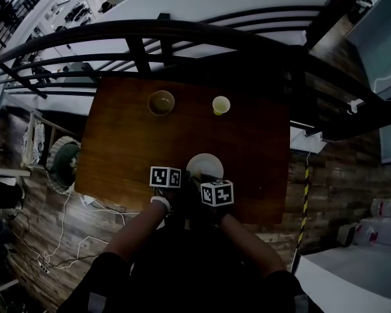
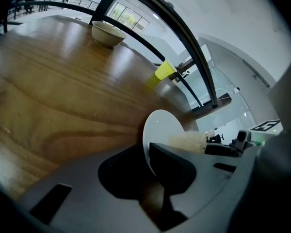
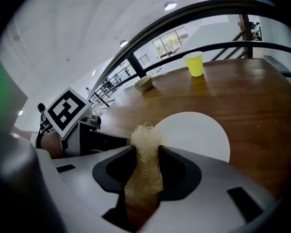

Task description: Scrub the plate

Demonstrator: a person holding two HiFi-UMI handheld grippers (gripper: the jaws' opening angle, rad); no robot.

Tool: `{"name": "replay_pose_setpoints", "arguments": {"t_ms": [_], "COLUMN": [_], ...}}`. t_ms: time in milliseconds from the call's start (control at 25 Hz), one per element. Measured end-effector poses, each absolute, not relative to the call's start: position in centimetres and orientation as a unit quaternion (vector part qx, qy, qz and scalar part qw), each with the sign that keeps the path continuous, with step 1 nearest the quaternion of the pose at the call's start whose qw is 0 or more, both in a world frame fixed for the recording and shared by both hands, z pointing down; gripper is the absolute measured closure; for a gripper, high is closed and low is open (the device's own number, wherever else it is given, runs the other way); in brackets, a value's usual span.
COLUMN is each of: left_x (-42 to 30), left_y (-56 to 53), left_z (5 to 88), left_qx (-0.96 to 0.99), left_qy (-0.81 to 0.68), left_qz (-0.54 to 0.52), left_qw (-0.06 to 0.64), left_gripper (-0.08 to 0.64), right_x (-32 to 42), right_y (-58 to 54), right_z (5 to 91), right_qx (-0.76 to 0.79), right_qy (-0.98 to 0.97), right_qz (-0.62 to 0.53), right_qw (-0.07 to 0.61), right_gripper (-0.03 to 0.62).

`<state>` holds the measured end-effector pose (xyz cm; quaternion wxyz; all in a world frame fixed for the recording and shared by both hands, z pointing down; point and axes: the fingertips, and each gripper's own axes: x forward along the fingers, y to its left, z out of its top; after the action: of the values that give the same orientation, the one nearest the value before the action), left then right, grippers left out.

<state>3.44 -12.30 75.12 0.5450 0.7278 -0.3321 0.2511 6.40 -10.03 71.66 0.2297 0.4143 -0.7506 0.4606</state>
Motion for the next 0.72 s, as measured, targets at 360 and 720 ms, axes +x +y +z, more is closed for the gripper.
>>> {"name": "replay_pose_setpoints", "arguments": {"t_ms": [360,720], "left_x": [3.5,3.4], "left_y": [-12.1,-12.4], "left_z": [75.2,75.3], "left_qx": [0.726,0.724], "left_qy": [-0.332,-0.332], "left_qz": [0.248,0.248], "left_qw": [0.549,0.551], "left_gripper": [0.494,0.494], "right_x": [10.0,14.9], "right_y": [-8.9,-9.2], "right_z": [72.7,72.2], "right_qx": [0.437,0.486], "right_qy": [-0.728,-0.696], "right_qz": [0.481,0.493], "right_qw": [0.22,0.188], "right_gripper": [0.443,0.443]}}
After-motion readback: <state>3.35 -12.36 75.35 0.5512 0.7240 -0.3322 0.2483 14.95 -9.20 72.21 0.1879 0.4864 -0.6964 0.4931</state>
